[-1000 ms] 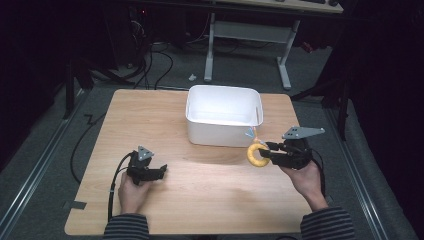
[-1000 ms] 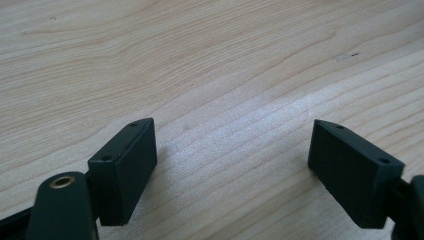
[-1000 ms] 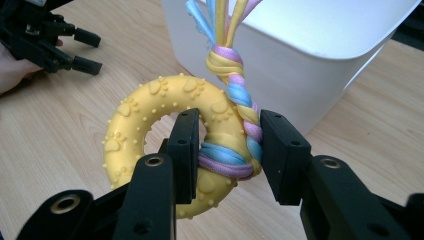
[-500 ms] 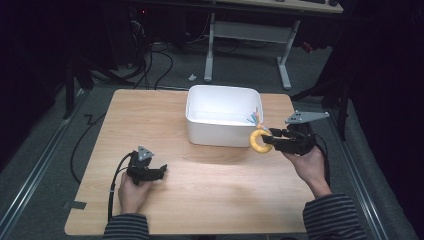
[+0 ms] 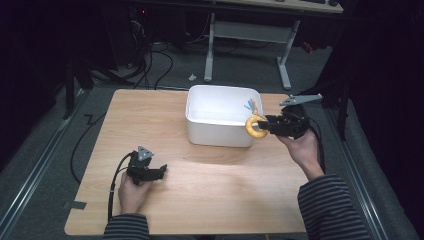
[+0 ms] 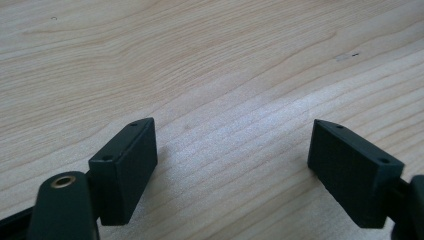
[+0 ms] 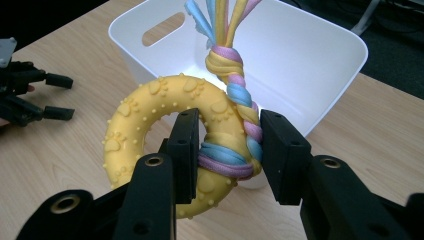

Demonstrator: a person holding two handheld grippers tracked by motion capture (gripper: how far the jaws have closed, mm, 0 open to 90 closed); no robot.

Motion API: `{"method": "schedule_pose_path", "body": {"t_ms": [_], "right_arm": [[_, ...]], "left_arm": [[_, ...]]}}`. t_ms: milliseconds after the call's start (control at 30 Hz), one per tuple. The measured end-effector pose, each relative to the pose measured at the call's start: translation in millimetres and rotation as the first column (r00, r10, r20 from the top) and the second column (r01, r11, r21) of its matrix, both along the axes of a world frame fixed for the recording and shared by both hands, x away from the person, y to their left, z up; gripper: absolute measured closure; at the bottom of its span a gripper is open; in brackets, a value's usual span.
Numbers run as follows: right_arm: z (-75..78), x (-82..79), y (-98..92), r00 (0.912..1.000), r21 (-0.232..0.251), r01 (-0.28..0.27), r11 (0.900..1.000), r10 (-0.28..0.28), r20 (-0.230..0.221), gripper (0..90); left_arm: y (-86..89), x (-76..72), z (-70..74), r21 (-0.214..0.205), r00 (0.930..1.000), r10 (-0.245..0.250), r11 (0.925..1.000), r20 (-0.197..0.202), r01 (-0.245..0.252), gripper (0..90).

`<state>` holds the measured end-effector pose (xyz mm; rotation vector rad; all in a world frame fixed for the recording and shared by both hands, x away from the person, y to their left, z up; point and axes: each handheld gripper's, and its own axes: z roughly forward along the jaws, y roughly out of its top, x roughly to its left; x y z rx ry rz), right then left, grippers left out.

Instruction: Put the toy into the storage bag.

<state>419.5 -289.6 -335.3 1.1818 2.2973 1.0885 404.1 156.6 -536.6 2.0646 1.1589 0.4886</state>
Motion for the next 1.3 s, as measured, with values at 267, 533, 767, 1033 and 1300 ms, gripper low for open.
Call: {"method": "schedule_pose_path", "body": {"t_ms": [267, 533, 767, 1033, 1300], "right_arm": [[-3.2, 24.3, 7.7, 0.9993, 0.005, 0.023, 0.9997, -0.023, -0.030, 62.2], [-7.2, 47.9, 16.6, 0.9977, 0.015, 0.057, 0.9982, -0.057, -0.036, 62.2], [-11.0, 72.6, 17.0, 0.9917, 0.053, 0.108, 0.9928, -0.104, -0.076, 62.2], [-21.4, 92.5, 28.1, 0.9828, 0.030, 0.143, 0.9894, -0.138, -0.123, 62.2], [-34.5, 108.6, 41.2, 0.9751, -0.033, 0.166, 0.9856, -0.169, -0.143, 62.1]], "left_arm": [[0.0, -0.2, 0.0, 0.002, 1.0000, 0.002, 1.0000, 0.000, -0.002, 20.1], [0.1, -0.2, 0.0, 0.001, 1.0000, 0.002, 1.0000, -0.001, -0.002, 20.1], [0.3, -0.1, 0.1, 0.002, 1.0000, 0.000, 1.0000, -0.002, 0.000, 20.2], [0.3, -0.1, 0.1, 0.001, 1.0000, 0.001, 1.0000, -0.001, -0.001, 20.2], [0.2, -0.1, 0.1, 0.000, 1.0000, 0.002, 1.0000, -0.001, -0.002, 20.2]]}}
